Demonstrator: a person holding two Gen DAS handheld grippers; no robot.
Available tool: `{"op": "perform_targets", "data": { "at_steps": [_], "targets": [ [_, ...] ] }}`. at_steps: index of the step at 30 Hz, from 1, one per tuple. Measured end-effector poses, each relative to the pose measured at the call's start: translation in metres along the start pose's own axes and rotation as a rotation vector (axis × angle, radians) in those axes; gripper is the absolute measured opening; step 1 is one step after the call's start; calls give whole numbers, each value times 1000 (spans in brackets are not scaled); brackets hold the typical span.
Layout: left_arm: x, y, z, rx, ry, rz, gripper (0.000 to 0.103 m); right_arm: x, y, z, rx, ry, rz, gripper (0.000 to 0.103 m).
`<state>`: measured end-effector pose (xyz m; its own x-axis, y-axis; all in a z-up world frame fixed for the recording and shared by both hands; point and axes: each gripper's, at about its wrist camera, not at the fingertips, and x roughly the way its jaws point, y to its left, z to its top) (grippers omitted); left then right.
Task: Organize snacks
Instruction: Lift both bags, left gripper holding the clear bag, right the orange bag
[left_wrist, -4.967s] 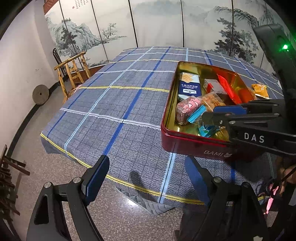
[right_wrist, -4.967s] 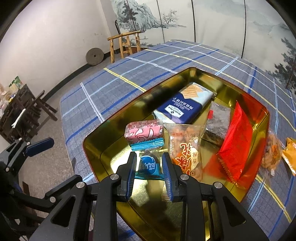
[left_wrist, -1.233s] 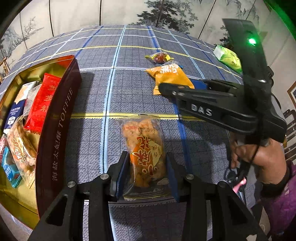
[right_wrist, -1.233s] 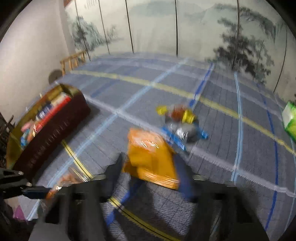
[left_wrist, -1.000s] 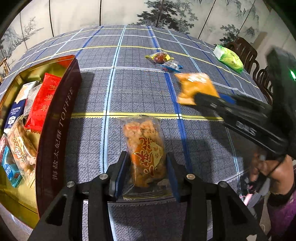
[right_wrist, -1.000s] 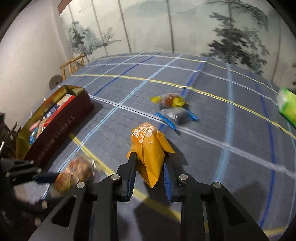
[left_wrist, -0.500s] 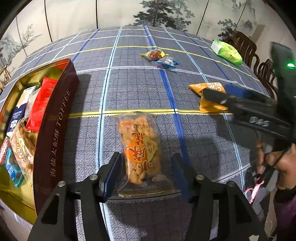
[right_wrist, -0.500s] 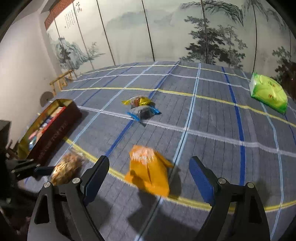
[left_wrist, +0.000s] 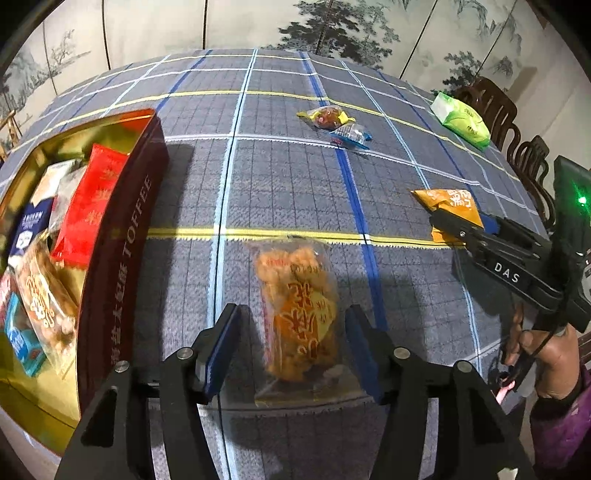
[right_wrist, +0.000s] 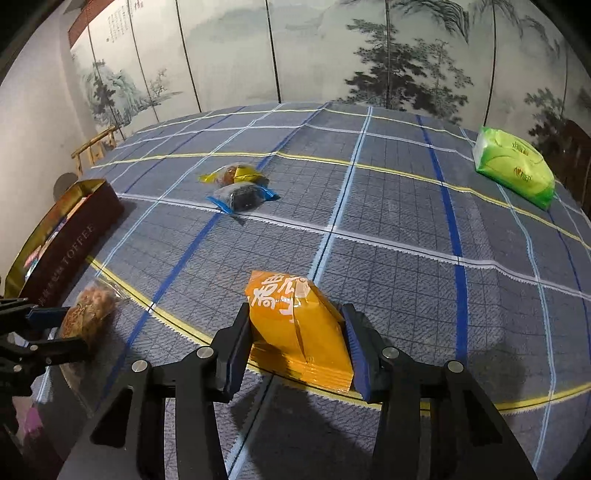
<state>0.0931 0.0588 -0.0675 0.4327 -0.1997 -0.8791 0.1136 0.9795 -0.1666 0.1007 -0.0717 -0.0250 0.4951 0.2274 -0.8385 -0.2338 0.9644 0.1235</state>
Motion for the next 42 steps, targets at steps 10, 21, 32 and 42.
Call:
{"op": "perform_targets", "data": {
  "at_steps": [10,21,32,42],
  "targets": [
    [4,-8,-4,58,-76,99,38,2,4,-1,-38,13,-26,55],
    [-13,-7,-10,13,-114,-8,36,-2,-4,-1,22,2,-85,50],
    [-42,-12,-19,-15,-136,-57,36,0,-3,0,33,8,-120,50],
    [-55,-14,-28,-16,-132,-89,37,1,-2,0,32,11,-138,51]
  ]
}}
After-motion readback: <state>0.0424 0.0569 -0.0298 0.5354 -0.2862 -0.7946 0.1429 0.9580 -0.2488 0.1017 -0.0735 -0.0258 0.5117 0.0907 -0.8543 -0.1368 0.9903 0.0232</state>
